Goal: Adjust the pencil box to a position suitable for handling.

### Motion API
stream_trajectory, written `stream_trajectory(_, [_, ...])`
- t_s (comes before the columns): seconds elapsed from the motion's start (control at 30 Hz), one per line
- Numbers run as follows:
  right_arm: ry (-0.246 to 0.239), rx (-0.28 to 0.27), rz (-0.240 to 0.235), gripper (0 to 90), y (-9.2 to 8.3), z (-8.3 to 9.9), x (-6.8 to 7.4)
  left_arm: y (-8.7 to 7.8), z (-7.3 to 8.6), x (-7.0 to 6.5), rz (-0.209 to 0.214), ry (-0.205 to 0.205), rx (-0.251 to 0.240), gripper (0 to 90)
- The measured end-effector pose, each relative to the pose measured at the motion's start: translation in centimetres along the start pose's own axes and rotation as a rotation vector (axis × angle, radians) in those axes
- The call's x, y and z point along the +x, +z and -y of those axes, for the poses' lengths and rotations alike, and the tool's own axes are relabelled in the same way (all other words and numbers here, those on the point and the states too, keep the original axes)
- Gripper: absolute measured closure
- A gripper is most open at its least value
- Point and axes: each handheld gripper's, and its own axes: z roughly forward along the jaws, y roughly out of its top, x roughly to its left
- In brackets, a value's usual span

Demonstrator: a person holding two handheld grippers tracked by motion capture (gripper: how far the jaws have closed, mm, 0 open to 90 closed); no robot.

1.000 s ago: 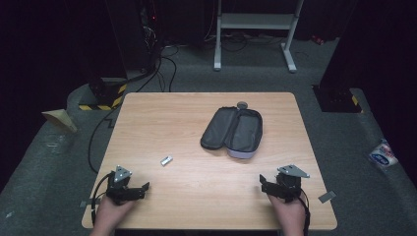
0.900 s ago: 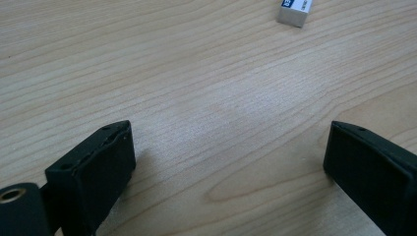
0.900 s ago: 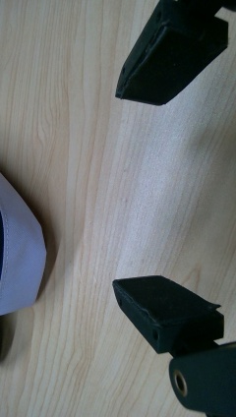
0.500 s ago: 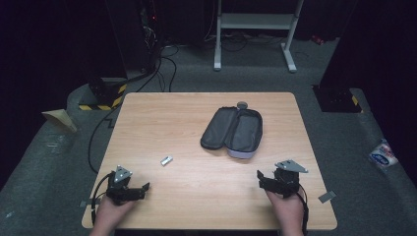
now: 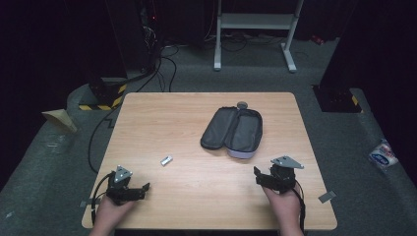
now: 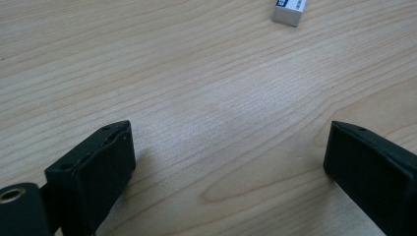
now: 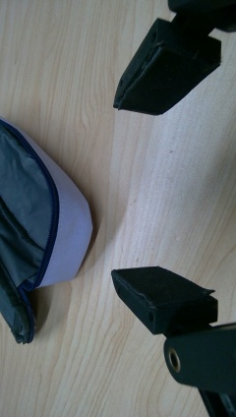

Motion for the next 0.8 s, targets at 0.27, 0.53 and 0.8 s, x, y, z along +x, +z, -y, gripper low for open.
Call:
stream_trajectory(0.27, [-0.012,-0.019,-0.021,21.6,0.0,-1.2,0.1,0.0,0.0,0.0,0.003,0.004,0.001,5.7])
stream_trajectory(0.53, [-0.051,-0.022,-0.023,22.6,0.3,-2.5,1.0,0.0,0.0,0.0,0.004,0.006,0.001,5.6])
stream_trajectory(0.8, [-0.059,-0.023,-0.041,28.5,1.2,-4.0,1.5,0.0,0.0,0.0,0.006,0.004,0.001,5.6])
